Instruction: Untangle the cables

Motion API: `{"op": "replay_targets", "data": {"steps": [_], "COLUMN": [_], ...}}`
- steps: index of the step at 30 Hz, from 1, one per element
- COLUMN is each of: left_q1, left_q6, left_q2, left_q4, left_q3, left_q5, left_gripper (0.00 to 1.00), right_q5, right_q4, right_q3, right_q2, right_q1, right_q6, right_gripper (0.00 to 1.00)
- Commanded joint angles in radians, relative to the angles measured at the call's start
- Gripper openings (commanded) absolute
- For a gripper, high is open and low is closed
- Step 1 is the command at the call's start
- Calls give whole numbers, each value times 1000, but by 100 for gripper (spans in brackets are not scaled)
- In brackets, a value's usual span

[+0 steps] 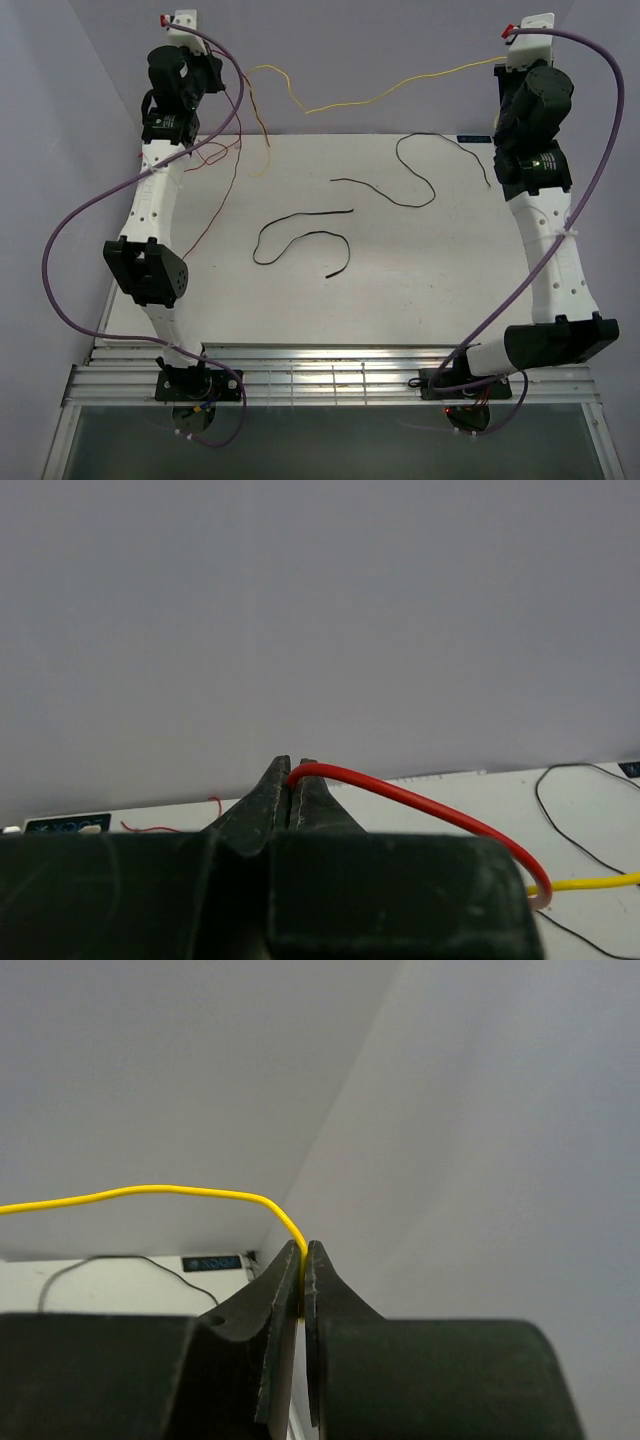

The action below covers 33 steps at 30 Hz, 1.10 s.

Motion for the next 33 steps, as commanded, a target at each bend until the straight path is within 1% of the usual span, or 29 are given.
{"op": "replay_targets", "data": {"steps": [1,2,3,4,5,6,10,11,14,16,18,21,25,28,31,33], "left_q1": [56,95,108,155,200,218,320,364,436,441,443,444,444,443,441,439], "left_q6": [-29,-49,-58,-72,-83,-93,-123,-135,-182,-186,-192,-205,-190,-218,-242,-248], "left_q2": [-35,-40,-43,-51,-54,-55,-68,-66,-55,-51,-55,-45,-25,-17,-6,12], "left_q4": [-32,-35,-39,-48,-52,-56,-75,-76,-99,-104,-92,-87,-113,-101,-52,-49], "left_q3": [70,70,71,73,75,79,82,82,90,70,44,30,81,90,50,56], "left_q5": [-28,-28,-19,-11,-1,12,22,38,110,162,219,219,222,230,230,220], "left_gripper": [0,0,0,0,0,0,0,0,0,0,0,0,0,0,0,0], "right_q5": [44,34,18,-21,-29,-29,-43,-37,-22,21,6,29,29,58,77,78], "right_q4": [49,36,14,10,9,10,10,9,10,27,30,30,35,27,24,10], "right_q3": [11,20,28,23,18,15,-3,-6,-14,-26,-32,-17,11,78,164,213], "right_q2": [33,58,67,75,84,90,118,129,152,159,164,179,199,245,312,349], "right_q1": [-134,-162,-221,-243,-263,-296,-366,-378,-418,-421,-421,-420,-416,-384,-340,-312], "right_q6": [15,27,47,56,62,72,92,93,98,76,81,69,61,46,24,23], "right_gripper": [8,8,8,8,8,8,8,8,8,8,8,8,8,8,8,8]}}
